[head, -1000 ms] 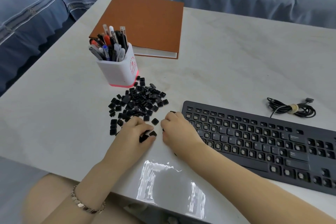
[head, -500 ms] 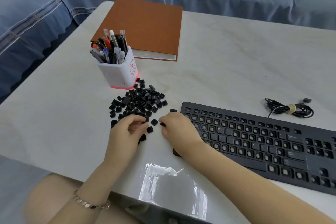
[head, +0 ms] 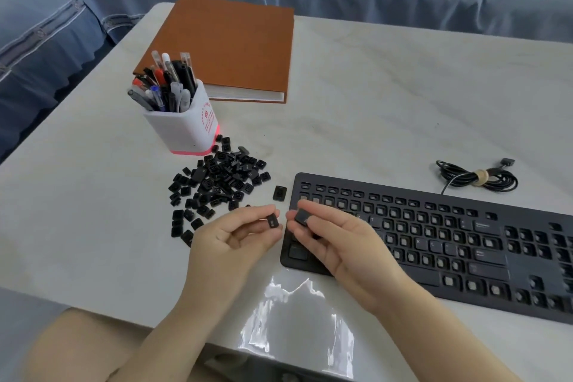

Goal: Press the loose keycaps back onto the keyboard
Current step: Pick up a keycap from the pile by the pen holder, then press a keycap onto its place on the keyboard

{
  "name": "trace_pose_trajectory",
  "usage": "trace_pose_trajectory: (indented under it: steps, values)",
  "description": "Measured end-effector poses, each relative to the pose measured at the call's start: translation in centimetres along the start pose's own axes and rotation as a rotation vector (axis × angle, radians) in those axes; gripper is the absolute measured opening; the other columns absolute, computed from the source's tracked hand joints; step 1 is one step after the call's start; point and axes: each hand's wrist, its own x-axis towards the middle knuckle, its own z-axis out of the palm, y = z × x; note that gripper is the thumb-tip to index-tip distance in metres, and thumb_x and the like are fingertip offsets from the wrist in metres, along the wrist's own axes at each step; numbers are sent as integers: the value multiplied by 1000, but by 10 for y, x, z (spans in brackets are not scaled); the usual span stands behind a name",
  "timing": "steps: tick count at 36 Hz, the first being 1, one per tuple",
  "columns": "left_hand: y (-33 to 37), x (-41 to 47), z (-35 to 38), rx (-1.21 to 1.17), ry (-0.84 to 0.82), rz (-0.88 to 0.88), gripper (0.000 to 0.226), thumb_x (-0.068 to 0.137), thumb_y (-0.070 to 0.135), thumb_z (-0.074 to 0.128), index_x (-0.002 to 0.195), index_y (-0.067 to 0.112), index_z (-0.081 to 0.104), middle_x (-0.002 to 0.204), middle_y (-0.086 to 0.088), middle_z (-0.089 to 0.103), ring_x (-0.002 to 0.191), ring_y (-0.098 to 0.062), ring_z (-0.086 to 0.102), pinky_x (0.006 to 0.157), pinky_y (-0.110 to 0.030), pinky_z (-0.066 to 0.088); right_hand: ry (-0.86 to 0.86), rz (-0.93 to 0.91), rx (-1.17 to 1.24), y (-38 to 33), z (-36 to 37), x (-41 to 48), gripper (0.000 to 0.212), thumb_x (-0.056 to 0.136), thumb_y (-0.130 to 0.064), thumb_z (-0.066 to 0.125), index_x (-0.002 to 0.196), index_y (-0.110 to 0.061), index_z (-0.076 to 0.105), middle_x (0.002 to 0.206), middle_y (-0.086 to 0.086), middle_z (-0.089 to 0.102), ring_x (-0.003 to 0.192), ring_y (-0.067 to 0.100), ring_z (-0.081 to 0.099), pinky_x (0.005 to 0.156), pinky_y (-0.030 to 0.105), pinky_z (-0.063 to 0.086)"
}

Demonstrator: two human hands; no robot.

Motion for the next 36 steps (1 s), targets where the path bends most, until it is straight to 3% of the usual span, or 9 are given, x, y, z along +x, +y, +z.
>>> trace_pose_trajectory:
  steps: [7, 10, 16, 22, 29, 32, 36]
  values:
    - [8, -9, 13, 60, -81, 104, 32, 66, -10, 74, 80, 19, 73, 74, 2, 71, 67, -2, 65, 66, -10, 50, -8, -40, 19, -6, -11, -22, 24, 88, 6, 46, 104, -2, 63, 94, 13, 72, 79, 16, 70, 65, 16, 53]
    - [9, -12, 17, 66, -96, 113, 34, 67, -12, 72, 80, 20, 72, 72, 4, 70, 68, -3, 65, 66, -10, 50, -16, -66, 29, -9, -14, -30, 26, 78, 2, 52, 100, -2, 65, 93, 14, 72, 77, 17, 70, 64, 16, 54]
    - [7, -12, 25, 46, -92, 21, 35, 67, -12, 72, 80, 20, 72, 67, 4, 69, 65, -1, 64, 64, -10, 49, -38, -105, 38, -14, -22, -41, 26, 67, -4, 55, 82, -6, 76, 94, 17, 71, 73, 17, 69, 63, 17, 54]
    - [-2, -13, 31, 29, -98, -121, 32, 70, -10, 72, 84, 19, 73, 71, -5, 72, 67, -7, 67, 65, -12, 50, -40, -113, -28, -21, -32, -46, 34, 63, 1, 58, 94, -4, 71, 94, 13, 72, 75, 17, 69, 65, 17, 54]
    - [-11, -16, 45, -31, -95, -310, 28, 73, -11, 69, 87, 13, 72, 79, -6, 74, 68, -9, 68, 65, -17, 55, 195, -144, -252, -16, -56, -46, 24, 71, 10, 66, 90, -5, 68, 79, 10, 72, 71, 18, 68, 69, 20, 56]
    - [-14, -14, 48, -72, -81, -389, 25, 78, -12, 64, 90, 10, 70, 84, -4, 74, 74, -10, 69, 67, -19, 57, 293, -136, -288, -14, -70, -47, 27, 66, 8, 71, 90, -4, 66, 78, 10, 71, 74, 23, 69, 66, 21, 56]
    - [-17, -11, 48, -50, -104, -448, 26, 83, -15, 55, 92, 7, 66, 84, -4, 74, 74, -9, 69, 57, -16, 53, 454, -131, -270, -13, -88, -47, 23, 71, 8, 70, 89, -5, 62, 68, 2, 69, 72, 21, 70, 68, 20, 57]
